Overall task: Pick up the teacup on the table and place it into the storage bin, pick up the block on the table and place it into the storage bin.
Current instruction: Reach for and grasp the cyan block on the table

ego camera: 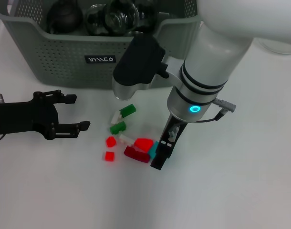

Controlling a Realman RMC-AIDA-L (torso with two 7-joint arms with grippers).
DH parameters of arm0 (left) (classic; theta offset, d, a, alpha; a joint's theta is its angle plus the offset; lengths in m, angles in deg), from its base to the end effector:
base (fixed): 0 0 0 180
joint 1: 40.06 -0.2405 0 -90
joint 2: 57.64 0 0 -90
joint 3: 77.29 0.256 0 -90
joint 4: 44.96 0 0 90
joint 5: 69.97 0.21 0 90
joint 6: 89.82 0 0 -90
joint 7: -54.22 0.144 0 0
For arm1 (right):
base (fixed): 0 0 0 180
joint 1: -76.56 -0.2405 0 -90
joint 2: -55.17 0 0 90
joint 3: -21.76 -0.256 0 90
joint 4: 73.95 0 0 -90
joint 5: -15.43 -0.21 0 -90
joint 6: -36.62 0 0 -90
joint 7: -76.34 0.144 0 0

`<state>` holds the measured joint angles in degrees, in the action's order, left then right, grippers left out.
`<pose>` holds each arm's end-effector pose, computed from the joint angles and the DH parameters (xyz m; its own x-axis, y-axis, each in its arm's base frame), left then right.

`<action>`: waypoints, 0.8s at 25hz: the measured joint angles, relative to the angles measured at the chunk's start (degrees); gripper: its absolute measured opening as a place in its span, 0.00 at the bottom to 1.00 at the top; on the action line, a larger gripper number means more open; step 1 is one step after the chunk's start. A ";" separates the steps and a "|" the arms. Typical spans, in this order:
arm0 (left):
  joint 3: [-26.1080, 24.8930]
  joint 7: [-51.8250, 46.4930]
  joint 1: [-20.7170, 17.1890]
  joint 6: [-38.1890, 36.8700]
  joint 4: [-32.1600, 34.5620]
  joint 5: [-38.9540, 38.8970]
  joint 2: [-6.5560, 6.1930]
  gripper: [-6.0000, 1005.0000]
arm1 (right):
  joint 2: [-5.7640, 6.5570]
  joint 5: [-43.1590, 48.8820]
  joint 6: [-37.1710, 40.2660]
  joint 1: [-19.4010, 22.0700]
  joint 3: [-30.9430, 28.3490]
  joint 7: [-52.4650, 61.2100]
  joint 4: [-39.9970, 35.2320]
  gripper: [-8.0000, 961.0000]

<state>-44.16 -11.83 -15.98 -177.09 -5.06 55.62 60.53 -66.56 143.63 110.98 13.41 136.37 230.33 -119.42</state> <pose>-0.3260 0.2978 0.0147 0.9027 0.2793 0.3272 0.3826 -0.8690 -0.3138 0.0991 0.3313 -0.1438 0.7667 -0.3508 0.5376 -0.3163 -0.9352 -0.1591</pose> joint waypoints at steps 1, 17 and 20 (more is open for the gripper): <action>0.00 0.00 0.00 0.00 0.00 0.00 -0.02 0.84 | 0.00 -0.09 -0.20 0.00 0.03 0.07 0.01 0.94; 0.00 0.05 0.00 0.00 0.00 0.00 -0.05 0.84 | 0.00 -0.76 -2.08 0.10 3.61 2.45 -0.01 0.87; 0.00 0.15 -0.03 0.00 0.00 0.00 0.01 0.84 | 0.00 -0.76 -2.44 0.13 3.65 2.73 0.03 0.81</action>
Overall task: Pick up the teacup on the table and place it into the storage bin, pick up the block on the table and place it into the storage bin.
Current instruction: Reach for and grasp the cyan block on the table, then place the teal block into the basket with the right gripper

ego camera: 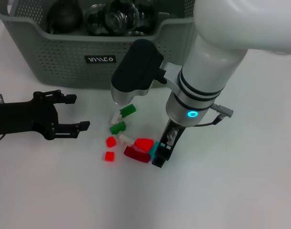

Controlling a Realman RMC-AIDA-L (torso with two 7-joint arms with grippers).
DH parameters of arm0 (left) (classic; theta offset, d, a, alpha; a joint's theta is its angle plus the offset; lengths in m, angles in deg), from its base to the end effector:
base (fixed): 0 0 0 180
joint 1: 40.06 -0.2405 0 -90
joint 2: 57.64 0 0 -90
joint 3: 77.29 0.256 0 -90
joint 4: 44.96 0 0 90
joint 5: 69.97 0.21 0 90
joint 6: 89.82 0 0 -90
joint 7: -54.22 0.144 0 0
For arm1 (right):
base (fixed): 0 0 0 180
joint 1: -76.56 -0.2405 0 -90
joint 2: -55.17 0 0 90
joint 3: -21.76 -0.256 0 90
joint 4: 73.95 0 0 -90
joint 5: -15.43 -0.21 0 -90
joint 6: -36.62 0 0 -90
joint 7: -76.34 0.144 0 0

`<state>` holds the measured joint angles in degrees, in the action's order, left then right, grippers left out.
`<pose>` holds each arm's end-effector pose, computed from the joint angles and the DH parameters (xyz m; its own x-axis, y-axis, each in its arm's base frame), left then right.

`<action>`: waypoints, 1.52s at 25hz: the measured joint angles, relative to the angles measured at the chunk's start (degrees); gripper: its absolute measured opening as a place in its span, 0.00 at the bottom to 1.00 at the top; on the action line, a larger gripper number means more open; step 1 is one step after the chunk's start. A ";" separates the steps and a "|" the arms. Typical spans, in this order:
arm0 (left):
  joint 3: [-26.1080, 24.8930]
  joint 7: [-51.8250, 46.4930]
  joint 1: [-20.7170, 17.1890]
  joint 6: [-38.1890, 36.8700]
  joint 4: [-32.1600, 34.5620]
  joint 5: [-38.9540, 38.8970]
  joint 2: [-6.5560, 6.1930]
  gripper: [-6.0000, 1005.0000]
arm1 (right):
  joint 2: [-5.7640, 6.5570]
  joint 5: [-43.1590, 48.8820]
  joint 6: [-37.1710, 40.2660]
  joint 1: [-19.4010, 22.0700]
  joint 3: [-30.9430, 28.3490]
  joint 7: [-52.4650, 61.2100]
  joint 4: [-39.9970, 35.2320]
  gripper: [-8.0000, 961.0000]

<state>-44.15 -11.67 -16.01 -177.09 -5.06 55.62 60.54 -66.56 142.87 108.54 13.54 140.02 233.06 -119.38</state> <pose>-0.3261 0.2976 0.0146 0.9037 0.2773 0.3263 0.3805 -0.8697 -0.3145 0.1032 0.3281 -0.1503 0.7600 -0.3640 0.5384 -0.3151 -0.9309 -0.1846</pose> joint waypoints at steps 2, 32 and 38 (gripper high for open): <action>0.00 0.05 -0.04 0.00 0.00 0.00 0.04 0.84 | 0.00 0.00 -0.15 0.01 0.01 0.14 0.00 0.77; 0.00 0.69 -0.29 0.09 -0.09 0.00 0.29 0.84 | 0.12 0.28 -0.59 -0.25 1.94 3.26 -0.68 0.45; 0.00 0.69 -0.56 0.09 -0.09 0.00 0.25 0.84 | 1.10 3.35 1.60 2.98 -0.89 6.28 -5.10 0.45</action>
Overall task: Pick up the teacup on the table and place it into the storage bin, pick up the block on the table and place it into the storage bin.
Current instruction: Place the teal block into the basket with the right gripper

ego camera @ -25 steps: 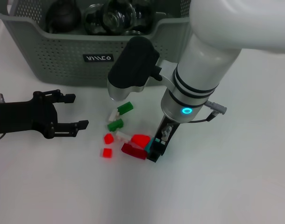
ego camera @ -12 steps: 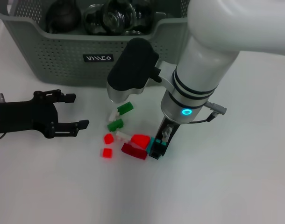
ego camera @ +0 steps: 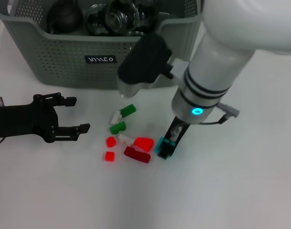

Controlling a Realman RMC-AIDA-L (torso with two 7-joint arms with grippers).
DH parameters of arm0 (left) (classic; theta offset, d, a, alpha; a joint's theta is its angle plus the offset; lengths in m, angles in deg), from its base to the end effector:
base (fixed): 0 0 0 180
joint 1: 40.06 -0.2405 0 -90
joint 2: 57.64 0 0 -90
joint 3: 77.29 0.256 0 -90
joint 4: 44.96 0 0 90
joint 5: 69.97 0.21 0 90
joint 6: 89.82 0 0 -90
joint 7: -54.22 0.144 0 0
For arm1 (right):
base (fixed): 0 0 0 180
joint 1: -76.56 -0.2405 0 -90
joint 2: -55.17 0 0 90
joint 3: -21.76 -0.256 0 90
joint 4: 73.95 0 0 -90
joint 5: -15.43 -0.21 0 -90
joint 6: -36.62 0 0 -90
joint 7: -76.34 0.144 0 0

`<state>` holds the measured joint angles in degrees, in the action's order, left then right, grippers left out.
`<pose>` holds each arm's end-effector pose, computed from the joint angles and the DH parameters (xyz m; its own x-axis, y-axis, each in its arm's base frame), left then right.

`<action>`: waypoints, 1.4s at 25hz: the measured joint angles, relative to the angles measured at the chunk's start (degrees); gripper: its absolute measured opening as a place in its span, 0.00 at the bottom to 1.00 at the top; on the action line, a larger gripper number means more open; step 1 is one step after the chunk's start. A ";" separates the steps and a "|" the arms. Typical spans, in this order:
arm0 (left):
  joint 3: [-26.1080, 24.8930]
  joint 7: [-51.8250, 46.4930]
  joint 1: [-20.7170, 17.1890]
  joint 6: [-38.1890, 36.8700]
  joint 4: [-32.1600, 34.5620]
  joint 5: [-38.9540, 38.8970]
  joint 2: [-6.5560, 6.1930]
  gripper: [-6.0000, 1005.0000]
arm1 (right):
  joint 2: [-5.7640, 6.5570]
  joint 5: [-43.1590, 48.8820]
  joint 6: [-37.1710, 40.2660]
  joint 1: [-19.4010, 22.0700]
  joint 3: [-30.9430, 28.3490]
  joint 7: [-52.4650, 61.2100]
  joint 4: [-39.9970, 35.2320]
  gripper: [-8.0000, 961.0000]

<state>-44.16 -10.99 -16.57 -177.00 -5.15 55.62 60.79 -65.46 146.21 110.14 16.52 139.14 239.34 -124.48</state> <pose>-0.3283 0.2940 0.0125 0.9037 0.2777 0.3259 0.3809 -0.8691 -0.3155 0.1057 0.3294 -0.1405 0.7362 -0.4453 0.5096 -0.3659 -0.8954 -0.2538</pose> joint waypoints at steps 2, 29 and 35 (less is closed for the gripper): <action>0.00 0.00 -0.09 -0.02 0.00 0.00 -0.01 0.84 | 0.09 3.55 1.92 1.76 -2.75 0.61 -2.35 0.45; -1.32 0.09 0.10 -0.72 0.00 -0.01 0.02 0.84 | 2.63 2.51 15.15 -1.11 -64.79 -18.88 -26.29 0.45; -1.33 0.09 0.75 -0.64 0.00 -0.01 0.04 0.84 | 2.74 12.85 -1.68 -5.74 -57.59 -23.55 -8.51 0.45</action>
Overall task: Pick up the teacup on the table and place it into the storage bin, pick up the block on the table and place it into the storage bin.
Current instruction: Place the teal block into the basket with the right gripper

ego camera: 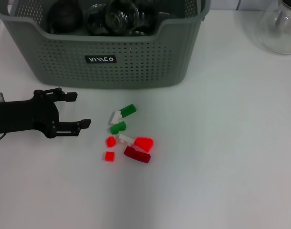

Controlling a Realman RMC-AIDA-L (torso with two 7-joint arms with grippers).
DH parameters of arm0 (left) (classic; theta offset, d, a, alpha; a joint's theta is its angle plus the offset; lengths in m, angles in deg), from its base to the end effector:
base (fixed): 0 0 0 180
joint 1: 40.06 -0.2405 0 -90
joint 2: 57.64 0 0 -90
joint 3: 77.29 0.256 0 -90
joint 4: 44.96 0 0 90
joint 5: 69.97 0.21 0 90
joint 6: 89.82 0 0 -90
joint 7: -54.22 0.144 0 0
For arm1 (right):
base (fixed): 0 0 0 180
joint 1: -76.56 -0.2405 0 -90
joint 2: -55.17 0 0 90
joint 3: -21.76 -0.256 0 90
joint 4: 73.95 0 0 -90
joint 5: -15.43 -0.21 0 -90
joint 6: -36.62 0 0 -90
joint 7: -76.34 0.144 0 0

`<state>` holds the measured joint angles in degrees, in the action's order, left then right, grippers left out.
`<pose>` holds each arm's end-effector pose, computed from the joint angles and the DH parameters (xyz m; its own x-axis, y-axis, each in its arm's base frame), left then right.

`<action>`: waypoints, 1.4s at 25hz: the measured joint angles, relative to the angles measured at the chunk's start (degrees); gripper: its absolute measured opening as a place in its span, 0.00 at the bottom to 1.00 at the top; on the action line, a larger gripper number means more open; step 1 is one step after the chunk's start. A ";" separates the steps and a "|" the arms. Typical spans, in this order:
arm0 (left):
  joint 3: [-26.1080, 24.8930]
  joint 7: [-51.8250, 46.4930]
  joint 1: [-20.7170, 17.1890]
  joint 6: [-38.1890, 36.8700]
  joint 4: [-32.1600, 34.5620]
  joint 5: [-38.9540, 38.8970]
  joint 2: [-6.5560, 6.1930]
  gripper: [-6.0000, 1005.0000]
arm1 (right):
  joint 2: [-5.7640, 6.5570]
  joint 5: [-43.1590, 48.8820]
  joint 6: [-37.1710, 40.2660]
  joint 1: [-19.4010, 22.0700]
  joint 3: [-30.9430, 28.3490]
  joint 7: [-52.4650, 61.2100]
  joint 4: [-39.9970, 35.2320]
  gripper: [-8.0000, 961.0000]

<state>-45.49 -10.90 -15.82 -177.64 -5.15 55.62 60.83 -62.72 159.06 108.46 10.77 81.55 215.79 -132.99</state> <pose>-0.3245 0.2977 0.0148 0.9009 0.2664 0.3426 0.3784 -0.8687 -0.3197 0.0119 0.4672 0.0252 0.9170 -0.3599 -0.1720 -0.3977 -0.7910 -0.4650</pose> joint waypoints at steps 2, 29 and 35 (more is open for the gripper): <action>0.01 0.00 0.24 0.03 0.00 0.00 0.00 0.84 | -0.02 2.32 -5.23 -1.17 1.98 -0.87 5.47 0.45; -0.08 -0.08 0.54 0.49 0.08 -0.17 0.00 0.84 | -2.60 7.64 -28.49 -2.08 17.36 -2.02 23.27 0.46; -0.08 -0.13 0.54 0.52 0.08 -0.18 -0.03 0.84 | -2.49 10.79 -26.78 -1.12 17.41 1.39 19.43 0.53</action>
<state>-45.56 -11.03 -15.27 -177.12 -5.06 55.44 60.80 -65.21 169.86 81.68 9.66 98.96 217.18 -113.57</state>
